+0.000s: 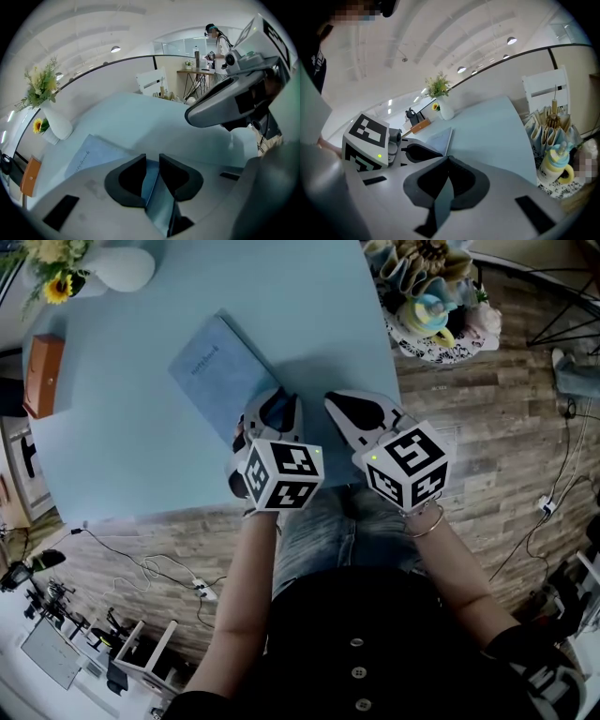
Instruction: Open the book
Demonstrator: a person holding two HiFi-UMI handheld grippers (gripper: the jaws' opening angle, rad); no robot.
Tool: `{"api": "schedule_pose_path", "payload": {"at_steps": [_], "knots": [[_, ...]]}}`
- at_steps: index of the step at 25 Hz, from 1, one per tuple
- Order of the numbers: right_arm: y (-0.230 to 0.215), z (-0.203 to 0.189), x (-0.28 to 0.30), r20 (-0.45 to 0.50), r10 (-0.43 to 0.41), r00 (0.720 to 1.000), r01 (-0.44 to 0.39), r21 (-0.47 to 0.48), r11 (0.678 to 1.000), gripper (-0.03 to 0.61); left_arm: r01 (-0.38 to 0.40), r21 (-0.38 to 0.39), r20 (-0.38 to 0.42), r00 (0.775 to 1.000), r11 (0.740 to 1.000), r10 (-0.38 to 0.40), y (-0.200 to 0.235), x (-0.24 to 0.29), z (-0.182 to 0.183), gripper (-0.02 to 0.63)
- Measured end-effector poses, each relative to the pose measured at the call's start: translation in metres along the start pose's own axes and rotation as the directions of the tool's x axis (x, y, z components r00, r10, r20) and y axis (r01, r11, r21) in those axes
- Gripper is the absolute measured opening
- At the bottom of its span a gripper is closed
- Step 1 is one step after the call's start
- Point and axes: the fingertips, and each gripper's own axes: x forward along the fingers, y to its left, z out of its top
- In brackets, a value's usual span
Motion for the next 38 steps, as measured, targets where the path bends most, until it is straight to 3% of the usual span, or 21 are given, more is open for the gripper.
{"api": "schedule_pose_path", "payload": {"at_steps": [11,27,38], "knots": [[-0.002,0.008,-0.006,0.001,0.02,1.0,-0.02,-0.023,1.0,0.003,0.037,-0.114,0.014,0.999,0.993,-0.035,0.0,-0.005,0.003,0.043],[0.019,0.028,-0.009,-0.017,0.129,0.992,-0.13,-0.115,0.985,0.003,0.025,-0.316,0.142,0.99,0.948,0.022,0.021,-0.047,0.022,0.023],[0.055,0.038,0.007,-0.022,0.137,0.99,-0.138,-0.171,0.976,0.003,0.09,-0.414,0.331,0.942,0.906,0.058,0.044,-0.1,0.023,0.021]]}}
